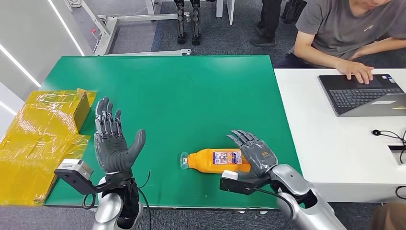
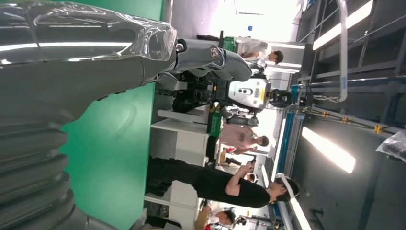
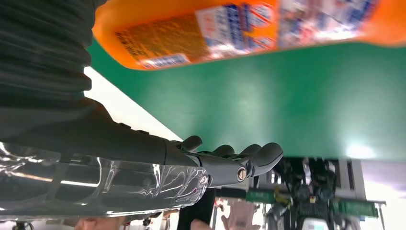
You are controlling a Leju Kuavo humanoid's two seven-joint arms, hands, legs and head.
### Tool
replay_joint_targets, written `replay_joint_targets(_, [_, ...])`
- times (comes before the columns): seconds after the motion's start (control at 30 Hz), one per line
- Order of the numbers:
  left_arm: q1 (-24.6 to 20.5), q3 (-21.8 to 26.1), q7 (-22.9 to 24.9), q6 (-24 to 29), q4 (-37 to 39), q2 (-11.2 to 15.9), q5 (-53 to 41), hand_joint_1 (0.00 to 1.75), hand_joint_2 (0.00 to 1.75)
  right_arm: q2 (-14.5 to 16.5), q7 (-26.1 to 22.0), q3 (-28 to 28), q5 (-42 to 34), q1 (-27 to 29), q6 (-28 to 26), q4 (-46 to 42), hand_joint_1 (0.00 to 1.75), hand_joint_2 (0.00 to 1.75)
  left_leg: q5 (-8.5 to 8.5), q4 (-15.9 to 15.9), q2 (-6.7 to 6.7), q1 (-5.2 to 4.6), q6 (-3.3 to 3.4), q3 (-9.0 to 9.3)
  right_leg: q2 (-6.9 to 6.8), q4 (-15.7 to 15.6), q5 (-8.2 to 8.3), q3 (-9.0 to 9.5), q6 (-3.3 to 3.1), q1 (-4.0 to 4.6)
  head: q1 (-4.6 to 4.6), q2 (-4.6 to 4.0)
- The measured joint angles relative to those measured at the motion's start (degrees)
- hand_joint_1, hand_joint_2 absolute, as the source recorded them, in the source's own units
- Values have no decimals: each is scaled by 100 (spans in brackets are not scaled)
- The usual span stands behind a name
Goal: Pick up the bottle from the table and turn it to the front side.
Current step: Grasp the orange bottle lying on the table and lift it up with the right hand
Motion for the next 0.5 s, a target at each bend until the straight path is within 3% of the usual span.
replay_joint_targets(0.3, [-157, -1, 0, 42, 134, 0, 155, 0, 175, -556, -173, 173, -248, -725, 1021, 457, 0, 175, 3, 0, 2, 1, 3, 1, 1, 3, 2, 0, -2, 0, -1, 0])
replay_joint_targets(0.5, [-193, -3, 0, 79, 170, 0, 187, 0, 175, -654, -201, 365, -328, -1039, 1183, 775, 0, 175, 3, 0, 1, 1, 3, 1, 0, 3, 2, 0, -2, 0, -1, 0])
